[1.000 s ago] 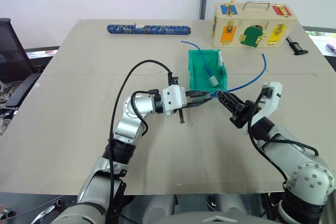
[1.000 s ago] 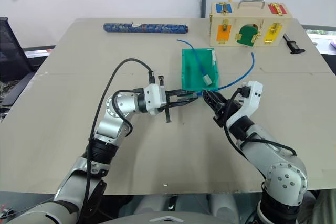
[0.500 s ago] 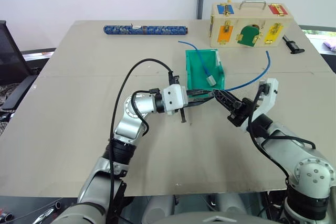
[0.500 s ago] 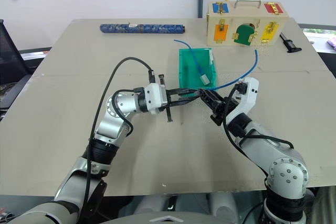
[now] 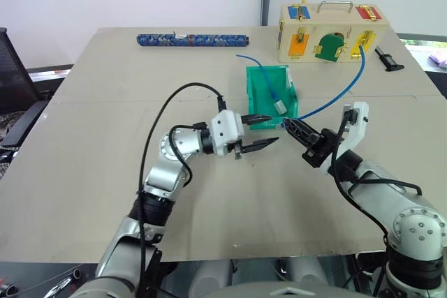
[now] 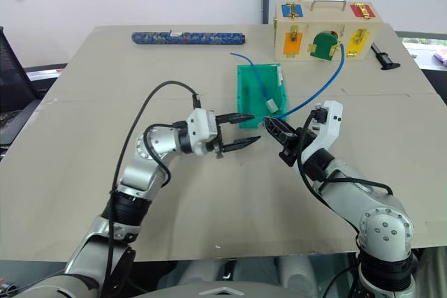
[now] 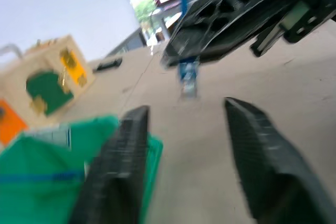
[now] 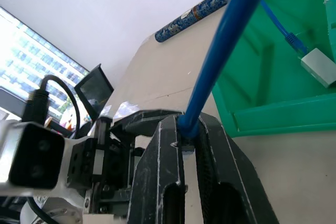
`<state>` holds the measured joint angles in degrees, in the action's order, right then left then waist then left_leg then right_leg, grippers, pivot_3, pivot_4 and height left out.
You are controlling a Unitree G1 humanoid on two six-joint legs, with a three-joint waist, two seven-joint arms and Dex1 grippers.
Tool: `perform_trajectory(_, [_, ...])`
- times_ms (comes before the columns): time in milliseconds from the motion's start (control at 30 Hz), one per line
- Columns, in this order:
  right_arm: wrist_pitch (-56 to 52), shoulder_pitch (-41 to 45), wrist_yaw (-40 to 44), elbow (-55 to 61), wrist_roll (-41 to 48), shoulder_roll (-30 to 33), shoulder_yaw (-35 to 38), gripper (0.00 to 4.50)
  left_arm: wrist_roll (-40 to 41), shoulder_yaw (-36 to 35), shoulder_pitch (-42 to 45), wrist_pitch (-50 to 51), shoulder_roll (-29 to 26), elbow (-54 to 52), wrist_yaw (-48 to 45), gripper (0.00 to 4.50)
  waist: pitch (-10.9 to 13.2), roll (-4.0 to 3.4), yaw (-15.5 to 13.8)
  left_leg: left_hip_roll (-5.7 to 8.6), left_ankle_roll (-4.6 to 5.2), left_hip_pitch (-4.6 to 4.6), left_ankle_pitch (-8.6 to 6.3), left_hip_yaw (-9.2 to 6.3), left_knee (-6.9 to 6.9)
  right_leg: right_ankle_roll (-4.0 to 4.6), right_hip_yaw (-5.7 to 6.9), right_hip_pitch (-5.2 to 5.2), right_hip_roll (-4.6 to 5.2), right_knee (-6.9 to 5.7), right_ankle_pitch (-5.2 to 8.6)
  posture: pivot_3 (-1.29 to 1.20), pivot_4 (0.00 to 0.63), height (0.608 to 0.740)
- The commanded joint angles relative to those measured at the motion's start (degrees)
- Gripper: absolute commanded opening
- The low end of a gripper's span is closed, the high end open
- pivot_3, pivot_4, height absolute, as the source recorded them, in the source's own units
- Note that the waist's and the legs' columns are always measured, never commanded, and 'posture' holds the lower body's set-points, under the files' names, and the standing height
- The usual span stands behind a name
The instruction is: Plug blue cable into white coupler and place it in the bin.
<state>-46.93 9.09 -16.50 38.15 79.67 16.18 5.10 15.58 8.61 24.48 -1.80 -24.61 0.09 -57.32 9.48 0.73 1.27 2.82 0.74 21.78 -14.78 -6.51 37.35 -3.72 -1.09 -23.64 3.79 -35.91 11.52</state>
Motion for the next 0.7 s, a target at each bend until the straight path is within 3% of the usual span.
perform_trajectory(33, [1.33, 0.04, 1.73, 0.29, 1.27, 0.79, -0.52, 0.0, 3.99, -6.95, -2.84, 8.28, -3.72, -5.16, 3.96, 3.51, 0.01, -0.01, 0.2, -0.03, 0.0, 0.0, 0.0, -0.01, -0.01, 0.0, 0.0, -0.01, -0.01, 0.0, 0.0, 0.0, 0.15, 0.74])
perform_trajectory(267, [1.65, 0.78, 5.47, -3.4, 0.71, 1.82, -1.07, 0.0, 7.38, -20.63, -12.6, 19.1, -11.12, -9.72, 11.1, 3.51, 0.03, -0.04, 0.8, -0.07, 0.0, 0.0, 0.0, 0.0, -0.03, 0.0, -0.02, -0.02, -0.02, 0.03, 0.0, 0.0, 0.15, 0.74])
perform_trajectory(433, [1.37, 2.76, 8.01, -6.56, -0.42, 1.85, -2.09, 0.0, 12.09, -27.1, -19.67, 24.57, -13.16, -11.34, 11.08, 3.51, 0.03, -0.04, 0.83, -0.1, 0.0, 0.01, 0.0, 0.02, -0.08, 0.01, -0.05, -0.08, -0.01, 0.03, 0.0, 0.0, 0.15, 0.74])
perform_trajectory(567, [0.83, 4.08, 9.71, -8.22, -1.08, 2.22, -2.63, 0.0, 16.36, -30.76, -23.09, 29.02, -15.86, -9.52, 7.84, 3.51, 0.03, -0.03, 0.58, -0.11, -0.01, 0.01, 0.0, 0.0, -0.08, 0.01, -0.01, -0.07, -0.01, 0.03, 0.01, 0.0, 0.15, 0.74])
perform_trajectory(700, [0.72, 4.57, 10.72, -9.05, -1.72, 2.36, -2.75, 0.0, 13.07, -28.52, -22.55, 25.39, -21.32, -3.79, 1.34, 3.51, 0.03, -0.04, 0.62, -0.09, -0.01, 0.0, 0.0, 0.03, -0.09, 0.02, -0.02, -0.08, -0.02, 0.03, 0.01, 0.0, 0.15, 0.74])
